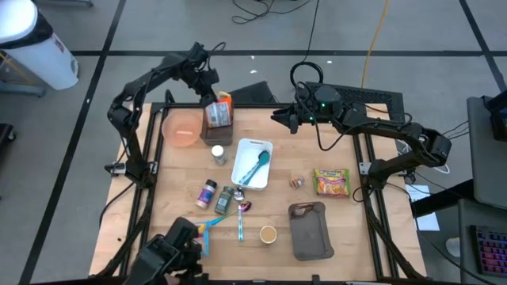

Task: Pick & Place Food Item
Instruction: Put the orange noodle pack into the top black bin, then put the brown seasoning bottle into the bottom black bin

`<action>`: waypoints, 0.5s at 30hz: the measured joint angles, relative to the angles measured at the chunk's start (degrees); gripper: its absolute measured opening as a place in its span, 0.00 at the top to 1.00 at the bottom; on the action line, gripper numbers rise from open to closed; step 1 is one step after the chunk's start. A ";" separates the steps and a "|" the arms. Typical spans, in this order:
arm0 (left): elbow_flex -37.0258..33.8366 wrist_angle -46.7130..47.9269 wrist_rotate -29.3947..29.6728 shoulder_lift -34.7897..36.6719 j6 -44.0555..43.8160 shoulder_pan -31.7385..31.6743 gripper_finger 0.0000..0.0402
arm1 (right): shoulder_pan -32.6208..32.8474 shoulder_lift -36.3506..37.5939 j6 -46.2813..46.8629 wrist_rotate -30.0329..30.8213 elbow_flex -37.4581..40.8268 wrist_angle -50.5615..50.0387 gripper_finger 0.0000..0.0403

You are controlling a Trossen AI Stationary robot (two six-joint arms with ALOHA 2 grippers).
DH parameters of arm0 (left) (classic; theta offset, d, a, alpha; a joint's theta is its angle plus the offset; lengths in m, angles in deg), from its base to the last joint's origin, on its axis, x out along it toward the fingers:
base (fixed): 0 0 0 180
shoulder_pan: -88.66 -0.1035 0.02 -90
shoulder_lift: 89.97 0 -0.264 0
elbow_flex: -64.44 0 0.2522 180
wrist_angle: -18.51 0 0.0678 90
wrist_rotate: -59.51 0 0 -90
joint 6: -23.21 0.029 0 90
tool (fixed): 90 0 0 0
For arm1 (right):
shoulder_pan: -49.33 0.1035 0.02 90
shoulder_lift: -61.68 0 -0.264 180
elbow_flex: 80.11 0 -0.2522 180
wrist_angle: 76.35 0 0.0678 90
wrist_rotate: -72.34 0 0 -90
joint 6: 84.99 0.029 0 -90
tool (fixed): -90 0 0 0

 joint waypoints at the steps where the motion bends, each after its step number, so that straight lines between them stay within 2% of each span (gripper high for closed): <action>1: 0.00 -0.28 0.07 0.52 -0.70 0.00 0.72 | 0.00 0.00 0.00 0.00 0.00 0.00 0.59; 7: 0.00 -5.01 1.34 5.81 -7.78 1.04 0.62 | 0.00 0.00 -0.17 0.01 0.00 0.00 0.59; 10: 0.00 -7.72 1.61 10.51 -12.05 2.17 0.61 | 0.02 0.00 -0.24 0.45 0.00 0.02 0.59; 15: 0.00 -11.11 1.60 20.01 -18.21 4.58 0.60 | 0.02 0.00 -1.59 5.19 0.00 0.06 0.59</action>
